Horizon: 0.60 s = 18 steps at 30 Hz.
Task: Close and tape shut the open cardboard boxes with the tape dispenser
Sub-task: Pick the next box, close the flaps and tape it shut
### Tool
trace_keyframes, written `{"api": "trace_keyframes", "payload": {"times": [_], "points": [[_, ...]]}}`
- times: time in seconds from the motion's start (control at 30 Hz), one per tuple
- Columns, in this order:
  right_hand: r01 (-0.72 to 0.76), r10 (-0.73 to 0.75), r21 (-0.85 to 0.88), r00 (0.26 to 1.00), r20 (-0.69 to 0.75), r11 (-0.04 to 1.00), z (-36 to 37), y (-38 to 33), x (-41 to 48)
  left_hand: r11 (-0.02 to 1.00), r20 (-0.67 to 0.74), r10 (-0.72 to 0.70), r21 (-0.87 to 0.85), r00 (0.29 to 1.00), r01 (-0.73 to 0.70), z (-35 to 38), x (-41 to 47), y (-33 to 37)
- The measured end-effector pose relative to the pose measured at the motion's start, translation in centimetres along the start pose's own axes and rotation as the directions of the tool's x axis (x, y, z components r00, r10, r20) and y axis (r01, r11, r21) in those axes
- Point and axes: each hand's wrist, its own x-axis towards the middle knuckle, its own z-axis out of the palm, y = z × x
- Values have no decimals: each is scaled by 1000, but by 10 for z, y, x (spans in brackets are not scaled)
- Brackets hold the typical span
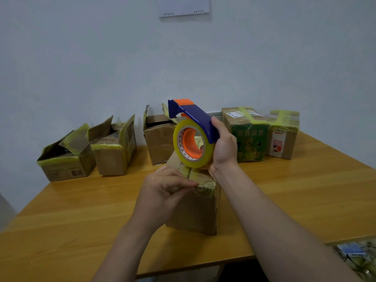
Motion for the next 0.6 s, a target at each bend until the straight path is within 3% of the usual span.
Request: {"api": "trace_keyframes", "payload": {"times": [0.17, 0.33, 0.47, 0.6], "points": [[-6, 6, -2, 1000, 5, 1000, -1, 1, 1, 998, 56, 5, 57, 998, -8, -4, 4, 8], [-13, 12, 19, 1000, 20, 1000, -1, 1, 2, 999, 0, -41, 1, 999, 41, 14, 3, 14], [-75, 74, 38, 997, 29, 996, -2, 1, 5, 999, 55, -50, -12, 997, 50, 12, 8, 13], [-119, 119, 13, 993, 24, 993, -4, 2, 8, 996, 103, -21, 88, 994, 12, 11, 11, 22]]}}
